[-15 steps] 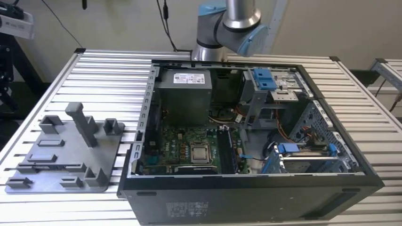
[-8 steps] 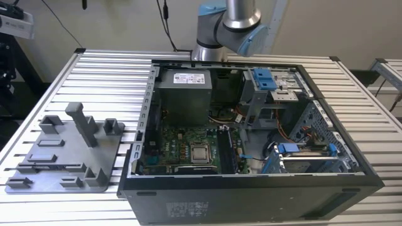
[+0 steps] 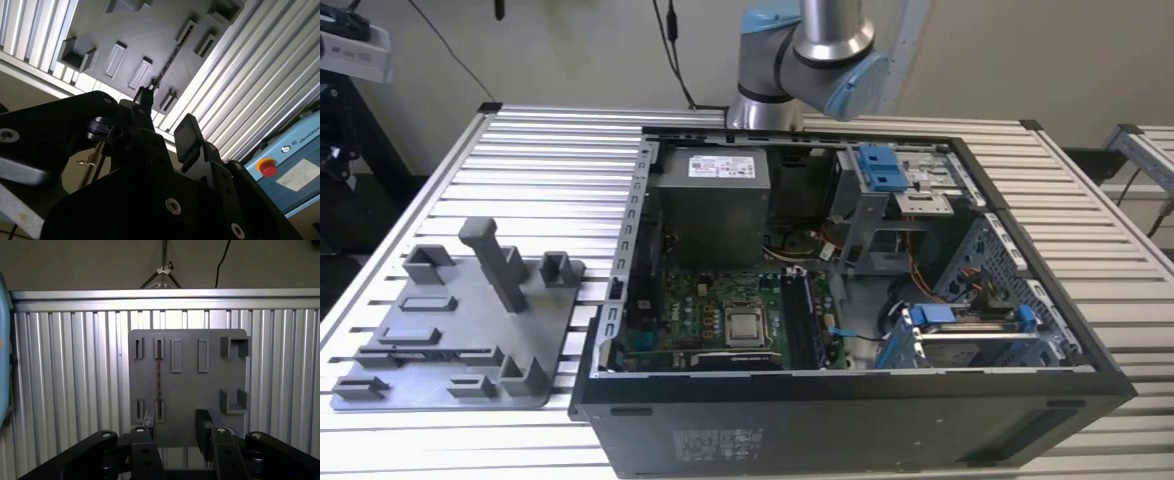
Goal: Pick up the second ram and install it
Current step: 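Pick up the second ram and move it above second insertion slot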
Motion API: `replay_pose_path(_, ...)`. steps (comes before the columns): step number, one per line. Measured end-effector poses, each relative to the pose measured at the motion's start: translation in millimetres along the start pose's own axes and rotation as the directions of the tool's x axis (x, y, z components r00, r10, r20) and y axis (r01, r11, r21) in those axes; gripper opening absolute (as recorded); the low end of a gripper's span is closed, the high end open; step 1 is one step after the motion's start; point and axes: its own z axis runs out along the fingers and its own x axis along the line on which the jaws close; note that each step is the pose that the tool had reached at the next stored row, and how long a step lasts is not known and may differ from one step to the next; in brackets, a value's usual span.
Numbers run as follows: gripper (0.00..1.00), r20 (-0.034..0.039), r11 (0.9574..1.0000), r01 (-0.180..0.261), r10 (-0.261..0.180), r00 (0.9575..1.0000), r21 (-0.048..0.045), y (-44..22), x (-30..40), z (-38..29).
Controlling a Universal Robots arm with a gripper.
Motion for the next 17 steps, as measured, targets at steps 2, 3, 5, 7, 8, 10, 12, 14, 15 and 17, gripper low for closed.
replay_pose_path(2,0.46,0.0,1.0,0.0,0.0,1.0,0.0,0.0,0.0,0.0)
replay_pose_path(3,0.46,0.0,1.0,0.0,0.0,1.0,0.0,0.0,0.0,0.0)
replay_pose_path(5,0.46,0.0,1.0,0.0,0.0,1.0,0.0,0.0,0.0,0.0)
replay_pose_path(7,0.46,0.0,1.0,0.0,0.0,1.0,0.0,0.0,0.0,0.0)
replay_pose_path(8,0.46,0.0028,1.0,0.0,0.0,1.0,0.0,0.0,0.2,0.3)
replay_pose_path(10,0.46,0.0224,1.0,0.0,0.0,0.9997,-0.0037,0.0,0.8,0.4)
replay_pose_path(12,0.46,0.0422,1.0,0.001,0.0,0.9991,-0.0086,-0.2,1.6,0.7)
replay_pose_path(14,0.46,0.0479,0.9999,0.001,0.0,0.9989,-0.0141,-0.5,2.3,2.1)
replay_pose_path(15,0.46,0.0477,0.9998,0.001,0.0,0.9989,-0.0186,-0.6,2.3,3.0)
replay_pose_path(17,0.46,0.0474,0.9998,0.001,0.0,0.9989,-0.0213,-0.7,2.3,5.4)
